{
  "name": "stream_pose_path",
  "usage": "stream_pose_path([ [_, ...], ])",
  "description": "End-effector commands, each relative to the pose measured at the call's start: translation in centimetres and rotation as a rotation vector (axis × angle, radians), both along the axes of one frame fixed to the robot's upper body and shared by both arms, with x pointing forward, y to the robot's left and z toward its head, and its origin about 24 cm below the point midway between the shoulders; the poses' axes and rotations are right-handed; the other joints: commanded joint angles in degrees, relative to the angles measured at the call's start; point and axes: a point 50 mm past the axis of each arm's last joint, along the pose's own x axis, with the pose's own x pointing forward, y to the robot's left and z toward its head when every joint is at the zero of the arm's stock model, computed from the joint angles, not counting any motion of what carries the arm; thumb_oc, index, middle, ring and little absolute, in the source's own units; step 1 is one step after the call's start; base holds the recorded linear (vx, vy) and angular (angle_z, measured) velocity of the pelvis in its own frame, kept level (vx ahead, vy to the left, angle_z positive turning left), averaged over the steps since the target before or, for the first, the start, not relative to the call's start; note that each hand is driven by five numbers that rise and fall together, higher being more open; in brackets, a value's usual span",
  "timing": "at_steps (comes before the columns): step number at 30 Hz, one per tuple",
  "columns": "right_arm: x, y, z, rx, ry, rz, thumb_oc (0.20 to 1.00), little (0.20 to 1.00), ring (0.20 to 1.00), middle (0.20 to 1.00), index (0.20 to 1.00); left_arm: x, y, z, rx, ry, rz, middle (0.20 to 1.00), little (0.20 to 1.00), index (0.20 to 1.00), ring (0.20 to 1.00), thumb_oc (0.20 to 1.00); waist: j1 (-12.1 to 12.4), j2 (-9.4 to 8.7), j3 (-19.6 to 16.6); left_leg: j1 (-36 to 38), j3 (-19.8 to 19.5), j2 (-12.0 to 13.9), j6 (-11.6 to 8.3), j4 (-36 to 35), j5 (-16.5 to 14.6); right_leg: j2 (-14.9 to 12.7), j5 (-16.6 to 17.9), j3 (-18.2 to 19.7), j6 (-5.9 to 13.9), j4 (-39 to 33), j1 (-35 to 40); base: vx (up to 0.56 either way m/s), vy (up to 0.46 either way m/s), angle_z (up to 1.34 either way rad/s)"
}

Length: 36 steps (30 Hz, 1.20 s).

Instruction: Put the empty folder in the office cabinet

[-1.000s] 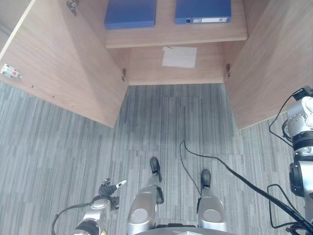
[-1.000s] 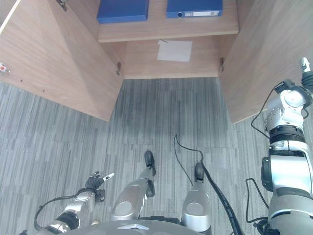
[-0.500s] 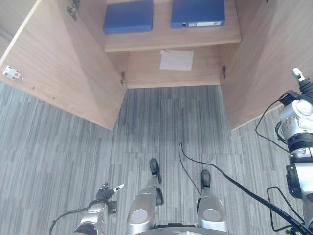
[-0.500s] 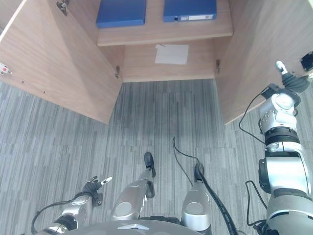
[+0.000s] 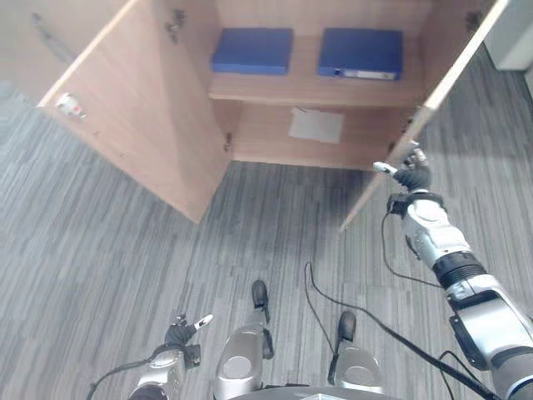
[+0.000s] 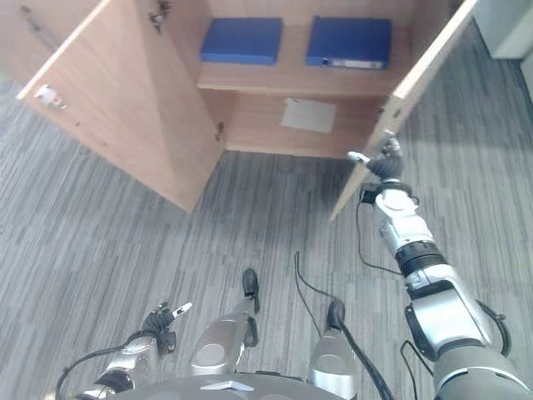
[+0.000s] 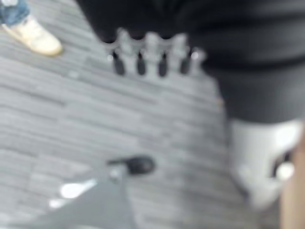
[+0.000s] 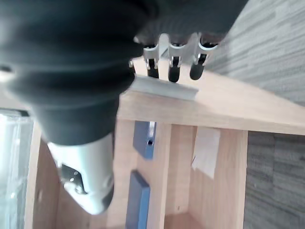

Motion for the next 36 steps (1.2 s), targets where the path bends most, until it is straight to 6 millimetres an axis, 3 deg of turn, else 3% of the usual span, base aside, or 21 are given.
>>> stream_pose_path([
  [1,2.1,4.6,5.5,-0.057,-0.173,0.179,1.000,1.000,1.000,1.000,1.000,-0.5,2.3,0.2,0.053,0.012,0.030,1.000,1.000,1.000,1.000,1.000,3.4,-3.65,-1.6,7.5,-1.0,-1.2,-0.53,0.1,-11.0,-0.4,-1.2,-0.9,-0.52,1.6,-3.5,-0.04,0.099,0.30],
  [11,3.0,7.2,6.4,-0.109,-0.154,0.233,1.000,1.000,1.000,1.000,1.000,0.0,3.3,1.0,0.082,-0.053,0.118,1.000,1.000,1.000,1.000,1.000,7.5,-4.68,-1.1,7.5,-2.7,-2.2,0.49,0.2,-11.6,-1.6,0.2,-3.9,1.20,1.8,-2.3,-0.04,0.049,0.23],
  [17,3.2,7.1,6.3,-0.096,-0.143,0.214,1.000,1.000,1.000,1.000,1.000,0.3,4.0,1.4,0.116,-0.082,0.148,1.000,1.000,1.000,1.000,1.000,8.5,-4.97,-1.3,7.3,-3.0,-2.5,0.58,0.0,-11.6,-1.8,0.5,-4.5,1.66,1.6,-2.0,-0.05,0.023,0.06],
  [21,3.0,6.1,4.9,-0.112,-0.103,0.224,1.000,1.000,1.000,1.000,1.000,0.2,4.6,1.8,0.137,-0.129,0.190,1.000,1.000,1.000,1.000,1.000,8.5,-5.81,-2.1,7.3,-2.7,-2.5,0.61,0.0,-11.7,-1.9,0.8,-4.4,1.87,0.9,-1.7,-0.02,0.018,0.01],
  [27,1.3,5.6,0.9,-0.117,-0.020,0.288,1.000,1.000,1.000,1.000,1.000,0.8,5.0,2.6,0.161,-0.231,0.248,1.000,1.000,1.000,1.000,1.000,7.2,-6.77,-3.0,8.2,-1.9,-2.3,0.84,0.4,-12.4,-2.2,1.0,-3.7,2.23,0.6,-1.2,-0.02,0.064,0.00],
  [28,-0.9,5.4,-3.1,-0.148,0.091,0.358,1.000,1.000,1.000,1.000,1.000,1.1,5.5,3.2,0.246,-0.222,0.367,1.000,1.000,1.000,1.000,1.000,5.9,-7.11,-3.3,9.1,-1.6,-2.2,1.08,0.4,-12.9,-2.5,1.3,-3.1,2.61,0.6,-0.8,-0.02,0.123,-0.05],
  [30,-2.6,5.4,-5.6,-0.174,0.164,0.387,1.000,1.000,1.000,1.000,1.000,1.3,6.2,3.9,0.266,-0.276,0.396,1.000,1.000,1.000,1.000,1.000,5.2,-7.31,-3.6,9.1,-1.3,-2.3,1.21,0.4,-12.8,-2.7,1.6,-2.9,2.83,0.7,-1.2,-0.04,0.125,-0.11],
  [31,-5.7,4.2,-9.2,-0.155,0.259,0.390,1.000,1.000,1.000,1.000,1.000,0.5,7.9,4.4,0.297,-0.356,0.430,1.000,1.000,1.000,1.000,1.000,4.0,-7.53,-3.4,9.7,-0.7,-2.4,1.75,0.4,-13.1,-3.2,2.0,-2.5,3.47,1.1,-1.5,-0.06,0.128,-0.14],
  [34,-9.3,3.0,-12.5,-0.210,0.362,0.431,1.000,1.000,1.000,1.000,1.000,0.3,10.1,6.1,0.343,-0.463,0.488,1.000,1.000,1.000,1.000,1.000,2.1,-7.75,-3.1,10.3,0.1,-2.6,2.44,0.2,-13.5,-3.8,2.4,-1.8,4.17,1.8,-2.4,-0.07,0.142,-0.16],
  [36,-13.3,2.5,-15.6,-0.173,0.502,0.418,1.000,1.000,1.000,1.000,1.000,1.5,12.4,9.0,0.430,-0.583,0.545,1.000,1.000,1.000,1.000,1.000,-0.3,-7.60,-2.6,10.5,0.7,-2.8,2.98,0.1,-13.8,-4.5,2.7,-1.1,4.52,3.1,-3.7,-0.08,0.196,-0.25],
])
